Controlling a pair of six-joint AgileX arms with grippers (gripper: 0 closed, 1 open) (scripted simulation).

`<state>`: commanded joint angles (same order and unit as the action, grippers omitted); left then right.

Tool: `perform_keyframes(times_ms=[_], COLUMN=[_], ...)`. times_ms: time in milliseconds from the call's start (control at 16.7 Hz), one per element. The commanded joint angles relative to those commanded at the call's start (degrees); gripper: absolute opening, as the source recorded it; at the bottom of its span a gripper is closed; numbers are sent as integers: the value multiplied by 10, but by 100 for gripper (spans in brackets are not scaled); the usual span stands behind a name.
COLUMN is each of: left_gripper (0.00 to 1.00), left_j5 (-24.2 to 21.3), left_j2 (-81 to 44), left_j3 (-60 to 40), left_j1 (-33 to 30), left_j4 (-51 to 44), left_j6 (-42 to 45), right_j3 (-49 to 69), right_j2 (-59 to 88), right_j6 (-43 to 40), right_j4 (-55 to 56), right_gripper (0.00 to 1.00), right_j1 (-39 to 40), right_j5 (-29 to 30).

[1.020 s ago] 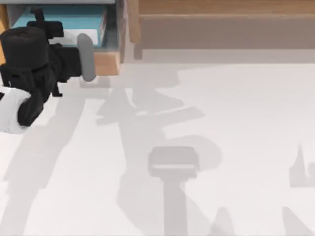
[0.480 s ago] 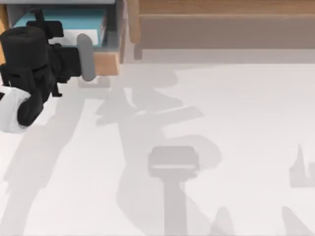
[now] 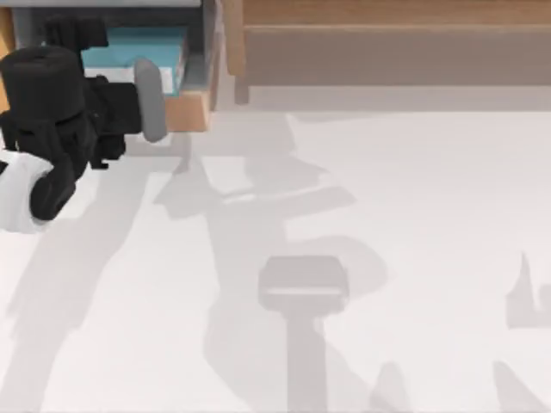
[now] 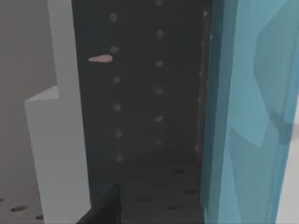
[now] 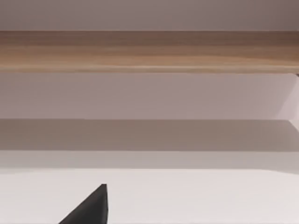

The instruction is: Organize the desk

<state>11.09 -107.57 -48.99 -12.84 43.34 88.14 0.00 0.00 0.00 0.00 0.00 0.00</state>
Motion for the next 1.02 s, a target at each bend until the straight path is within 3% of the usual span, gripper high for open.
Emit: perform_keyframes(times_ms=[360, 1020], left_gripper=[100, 100], left_j5=[0, 19], left_j2=[2, 88], left_j3=[2, 118], left_j1=[-1, -19], left_j4=[0, 29], left_j6=[-1, -5], right_j3=[0, 0], right_j2=[0, 0], right_j6=[0, 0], right_j4=[0, 0], right_gripper=[100, 100], right_j1=[0, 0], right_j5=[0, 0])
